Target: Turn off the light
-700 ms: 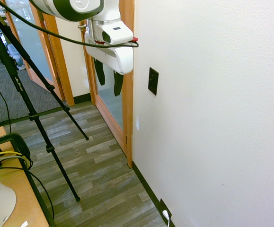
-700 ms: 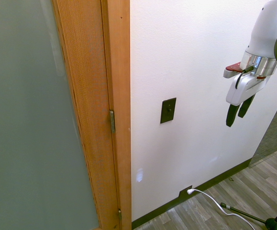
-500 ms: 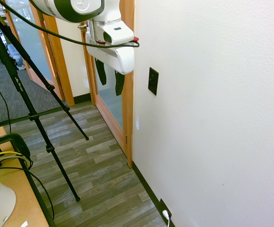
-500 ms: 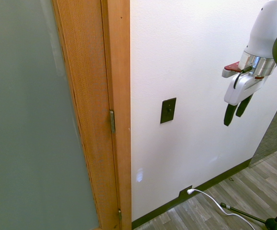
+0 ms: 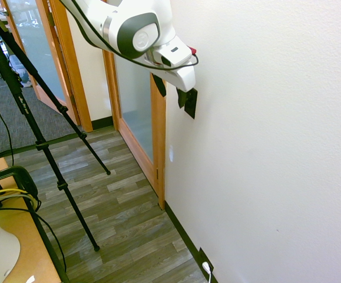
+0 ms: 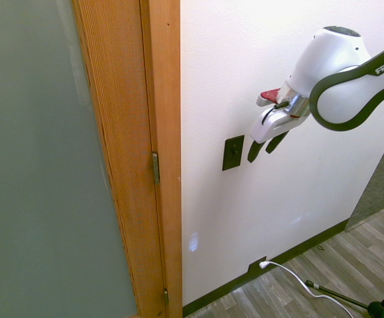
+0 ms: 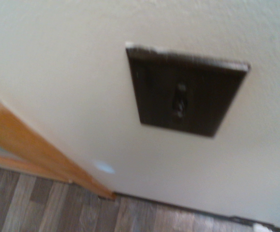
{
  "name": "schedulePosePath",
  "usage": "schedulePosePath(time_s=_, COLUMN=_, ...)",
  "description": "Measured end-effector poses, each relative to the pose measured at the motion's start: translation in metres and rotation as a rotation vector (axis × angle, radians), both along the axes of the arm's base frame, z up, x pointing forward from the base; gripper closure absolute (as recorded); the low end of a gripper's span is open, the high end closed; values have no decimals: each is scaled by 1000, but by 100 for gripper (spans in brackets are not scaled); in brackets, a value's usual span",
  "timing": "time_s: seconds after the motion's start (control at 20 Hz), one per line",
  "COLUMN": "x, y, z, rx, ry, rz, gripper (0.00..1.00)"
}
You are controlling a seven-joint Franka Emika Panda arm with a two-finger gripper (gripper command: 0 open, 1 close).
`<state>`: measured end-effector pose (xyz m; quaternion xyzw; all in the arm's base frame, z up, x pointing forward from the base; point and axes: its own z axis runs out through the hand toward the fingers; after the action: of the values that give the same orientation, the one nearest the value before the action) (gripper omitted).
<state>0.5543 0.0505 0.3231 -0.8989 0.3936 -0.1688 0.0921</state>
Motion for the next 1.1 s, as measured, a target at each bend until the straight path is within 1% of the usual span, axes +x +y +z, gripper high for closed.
schedulePosePath(time_s=0.05, x=6, y=4, z=-5, rx=2, ry=-16, rz=-6, gripper=100)
schedulePosePath(time_s=0.2, x=20, y=9, z=-16, rx=9, ry=-64, rz=-30, gripper=100)
schedulePosePath(time_s=0.4, x=24, y=3, z=-18, rx=5, ry=-100, rz=-99, gripper=100)
schedulePosePath(time_s=0.65, x=26, y=10, z=-14, rx=12, ry=-119, rz=-114, gripper=100)
schedulePosePath(time_s=1.1, x=42, y=13, z=-13, rx=16, ry=-139, rz=-117, gripper=100)
